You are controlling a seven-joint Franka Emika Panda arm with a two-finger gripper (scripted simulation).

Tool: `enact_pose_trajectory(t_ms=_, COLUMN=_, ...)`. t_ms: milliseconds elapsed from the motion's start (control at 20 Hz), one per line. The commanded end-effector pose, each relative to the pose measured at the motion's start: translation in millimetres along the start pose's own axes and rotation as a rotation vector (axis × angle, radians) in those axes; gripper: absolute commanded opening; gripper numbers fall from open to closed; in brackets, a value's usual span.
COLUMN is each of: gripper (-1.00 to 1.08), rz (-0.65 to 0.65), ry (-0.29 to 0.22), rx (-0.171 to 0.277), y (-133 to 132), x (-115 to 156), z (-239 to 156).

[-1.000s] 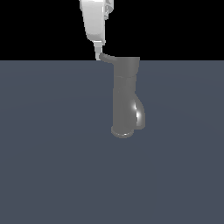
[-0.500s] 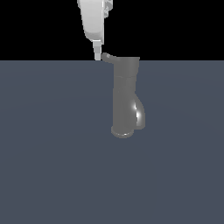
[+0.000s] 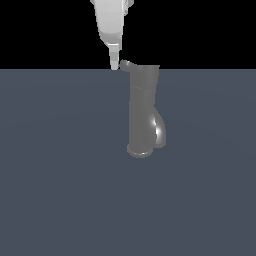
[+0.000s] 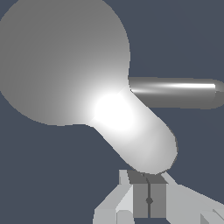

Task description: Turn on the faucet by rotating a designated handle.

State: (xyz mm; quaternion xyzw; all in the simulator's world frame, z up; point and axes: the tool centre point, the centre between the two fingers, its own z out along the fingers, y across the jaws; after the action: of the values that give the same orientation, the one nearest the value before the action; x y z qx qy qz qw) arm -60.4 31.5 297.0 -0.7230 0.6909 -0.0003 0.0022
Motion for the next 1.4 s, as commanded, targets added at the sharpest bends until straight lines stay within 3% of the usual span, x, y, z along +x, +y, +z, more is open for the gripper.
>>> enact_pose_trajectory(t_ms=0, gripper=-1.00, rz=0.030, ry=0.002, rx=-0.003, y=9.3, x=20.0, z=-0.3)
enact_pose_trajectory(t_ms=150, gripper=-1.00, rz=0.030, ry=0.003, rx=-0.003, y=15.8, x=23.1, z=-0.4)
enact_pose_trajectory(t_ms=200, gripper=-1.00, rz=0.001, ry=0.001, rx=-0.002, y=11.7, x=6.0, z=-0.1)
enact_pose_trajectory(t_ms=850, gripper=-1.00, rz=0.029, ry=0.003, rx=-0.003, y=35.4, x=85.5, z=-0.6)
enact_pose_trajectory(t_ms=900, gripper=-1.00, rz=0.029, ry=0.003, rx=-0.003, y=35.4, x=85.5, z=-0.6)
enact_pose_trajectory(t_ms=950, gripper=-1.00, rz=-0.034, ry=0.002, rx=-0.008, y=31.8, x=48.0, z=-0.3)
enact_pose_trajectory(t_ms=1350, gripper=-1.00, rz=-0.004, ry=0.003, rx=-0.006, y=17.3, x=94.6, z=-0.4)
